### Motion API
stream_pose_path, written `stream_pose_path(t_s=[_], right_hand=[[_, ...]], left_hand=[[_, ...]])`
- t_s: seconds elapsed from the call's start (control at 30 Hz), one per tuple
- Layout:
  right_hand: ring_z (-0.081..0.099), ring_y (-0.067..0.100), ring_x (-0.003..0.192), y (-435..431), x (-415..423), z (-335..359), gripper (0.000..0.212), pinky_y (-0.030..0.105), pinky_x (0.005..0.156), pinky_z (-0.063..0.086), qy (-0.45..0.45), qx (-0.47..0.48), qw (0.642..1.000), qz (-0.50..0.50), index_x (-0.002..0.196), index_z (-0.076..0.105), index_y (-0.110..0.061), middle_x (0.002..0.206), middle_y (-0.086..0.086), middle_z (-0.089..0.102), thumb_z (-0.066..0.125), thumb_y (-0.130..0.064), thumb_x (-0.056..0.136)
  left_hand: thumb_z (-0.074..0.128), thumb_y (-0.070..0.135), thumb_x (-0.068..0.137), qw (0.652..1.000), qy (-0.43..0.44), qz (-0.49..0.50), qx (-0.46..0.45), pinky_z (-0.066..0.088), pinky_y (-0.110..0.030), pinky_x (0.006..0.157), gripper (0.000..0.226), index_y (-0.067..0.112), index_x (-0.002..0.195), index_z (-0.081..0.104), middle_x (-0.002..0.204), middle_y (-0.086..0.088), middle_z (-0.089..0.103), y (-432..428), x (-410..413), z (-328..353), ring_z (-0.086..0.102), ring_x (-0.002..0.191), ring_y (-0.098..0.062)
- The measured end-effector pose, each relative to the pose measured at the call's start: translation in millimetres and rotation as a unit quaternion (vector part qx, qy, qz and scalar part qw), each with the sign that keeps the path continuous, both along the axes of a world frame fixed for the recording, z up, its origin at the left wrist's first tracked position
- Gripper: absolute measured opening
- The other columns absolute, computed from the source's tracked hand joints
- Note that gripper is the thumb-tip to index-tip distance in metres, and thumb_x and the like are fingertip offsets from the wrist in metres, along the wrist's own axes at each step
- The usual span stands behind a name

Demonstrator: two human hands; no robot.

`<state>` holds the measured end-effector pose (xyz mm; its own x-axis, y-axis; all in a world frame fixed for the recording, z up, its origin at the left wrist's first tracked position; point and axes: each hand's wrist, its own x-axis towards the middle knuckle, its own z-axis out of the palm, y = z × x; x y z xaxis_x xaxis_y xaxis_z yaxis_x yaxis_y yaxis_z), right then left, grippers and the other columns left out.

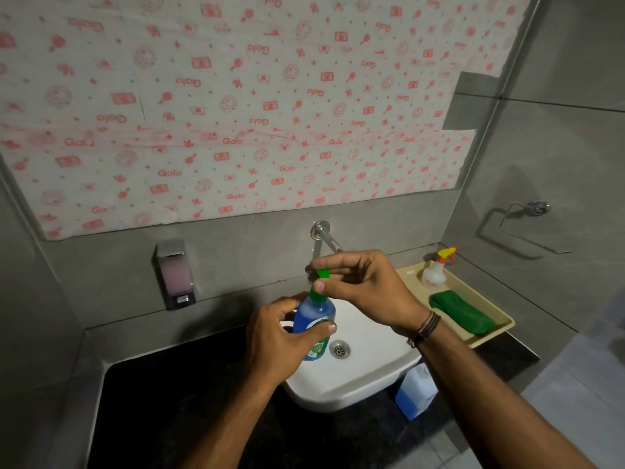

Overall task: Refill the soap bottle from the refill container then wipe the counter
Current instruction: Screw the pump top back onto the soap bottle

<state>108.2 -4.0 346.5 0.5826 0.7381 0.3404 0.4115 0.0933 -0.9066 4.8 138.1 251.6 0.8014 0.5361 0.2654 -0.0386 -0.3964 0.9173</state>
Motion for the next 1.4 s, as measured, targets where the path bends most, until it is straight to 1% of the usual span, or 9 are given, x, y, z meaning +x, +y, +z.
stream_pose_path(t_s=[0.47, 0.53, 0.6, 0.7, 0.83, 0.97, 1.0, 1.13, 1.4], right_hand=[[0.07, 0.024, 0.117, 11, -9, -14, 0.047, 0.033, 0.096, 0.058, 0.043, -0.049, 0.997, 0.033, 0.13, 0.063, 0.004, 0.126, 0.013, 0.072, 0.075, 0.006, 0.084], [0.064, 0.02, 0.125, 13, -20, -32, 0.053, 0.034, 0.1, 0.055, 0.046, -0.037, 0.998, 0.001, 0.135, 0.062, -0.005, 0.133, 0.007, 0.068, 0.079, -0.005, 0.085], [0.06, 0.017, 0.13, 16, -35, -73, 0.045, 0.035, 0.103, 0.054, 0.062, -0.028, 0.996, -0.062, 0.137, 0.061, -0.013, 0.137, 0.001, 0.066, 0.07, -0.021, 0.093], [0.057, 0.022, 0.131, 21, -65, -156, 0.03, 0.046, 0.109, 0.049, 0.171, -0.066, 0.975, -0.125, 0.134, 0.061, -0.018, 0.135, -0.004, 0.064, 0.052, -0.018, 0.106], [0.059, 0.032, 0.128, 41, -85, -245, 0.032, 0.043, 0.114, 0.043, 0.257, -0.147, 0.946, -0.135, 0.131, 0.06, -0.001, 0.131, 0.017, 0.066, 0.043, 0.004, 0.104], [0.065, 0.03, 0.101, 73, -85, -292, 0.033, 0.036, 0.083, 0.054, 0.406, -0.156, 0.887, -0.155, 0.134, 0.057, 0.002, 0.126, 0.029, 0.065, 0.044, 0.001, 0.104], [0.064, 0.031, 0.101, 81, -84, -300, 0.033, 0.037, 0.083, 0.054, 0.434, -0.149, 0.873, -0.165, 0.135, 0.056, 0.004, 0.127, 0.033, 0.064, 0.044, 0.001, 0.104], [0.056, 0.048, 0.127, 106, -70, -324, 0.033, 0.054, 0.114, 0.041, 0.481, -0.138, 0.838, -0.219, 0.134, 0.053, 0.013, 0.131, 0.035, 0.06, 0.045, 0.007, 0.103], [0.053, 0.045, 0.132, 134, -49, -349, 0.036, 0.051, 0.116, 0.038, 0.509, -0.13, 0.806, -0.272, 0.14, 0.048, 0.012, 0.138, 0.033, 0.056, 0.041, 0.005, 0.105]], left_hand=[[0.095, 0.046, 0.063, 1.0, -0.008, 0.008, -0.025, 0.066, -0.043, 0.076, 0.052, 0.025, 0.107, 0.079, 0.099, 0.007, 0.081, 10, -14, -18, 0.077, 0.09, -0.014], [0.092, 0.05, 0.059, 0.999, -0.01, 0.012, -0.041, 0.066, -0.042, 0.076, 0.055, 0.026, 0.107, 0.079, 0.097, 0.008, 0.081, 11, -20, -29, 0.077, 0.089, -0.011], [0.089, 0.049, 0.058, 0.998, -0.017, 0.016, -0.059, 0.065, -0.037, 0.075, 0.052, 0.028, 0.105, 0.079, 0.094, 0.011, 0.081, 15, -30, -49, 0.077, 0.087, -0.01], [0.096, 0.031, 0.063, 0.995, -0.018, 0.031, -0.09, 0.062, -0.027, 0.076, 0.045, 0.026, 0.105, 0.079, 0.095, 0.011, 0.081, 22, -47, -97, 0.078, 0.088, -0.011], [0.098, 0.012, 0.063, 0.99, 0.043, 0.058, -0.122, 0.06, -0.025, 0.077, 0.045, 0.02, 0.103, 0.08, 0.094, 0.005, 0.082, 32, -58, -167, 0.076, 0.086, -0.007], [0.092, -0.005, 0.065, 0.977, 0.088, 0.076, -0.179, 0.056, -0.018, 0.076, 0.044, 0.021, 0.098, 0.078, 0.095, -0.004, 0.081, 41, -48, -220, 0.074, 0.084, -0.011], [0.091, -0.007, 0.065, 0.973, 0.095, 0.079, -0.193, 0.056, -0.016, 0.077, 0.046, 0.021, 0.099, 0.077, 0.097, -0.005, 0.081, 46, -44, -231, 0.075, 0.085, -0.013], [0.087, -0.006, 0.067, 0.963, 0.104, 0.07, -0.238, 0.056, -0.017, 0.074, 0.04, 0.027, 0.088, 0.081, 0.088, 0.002, 0.082, 64, -24, -262, 0.077, 0.084, -0.009], [0.092, 0.001, 0.063, 0.962, 0.093, 0.085, -0.242, 0.057, -0.02, 0.072, 0.038, 0.03, 0.082, 0.079, 0.083, 0.008, 0.081, 85, 5, -303, 0.075, 0.078, -0.004]])
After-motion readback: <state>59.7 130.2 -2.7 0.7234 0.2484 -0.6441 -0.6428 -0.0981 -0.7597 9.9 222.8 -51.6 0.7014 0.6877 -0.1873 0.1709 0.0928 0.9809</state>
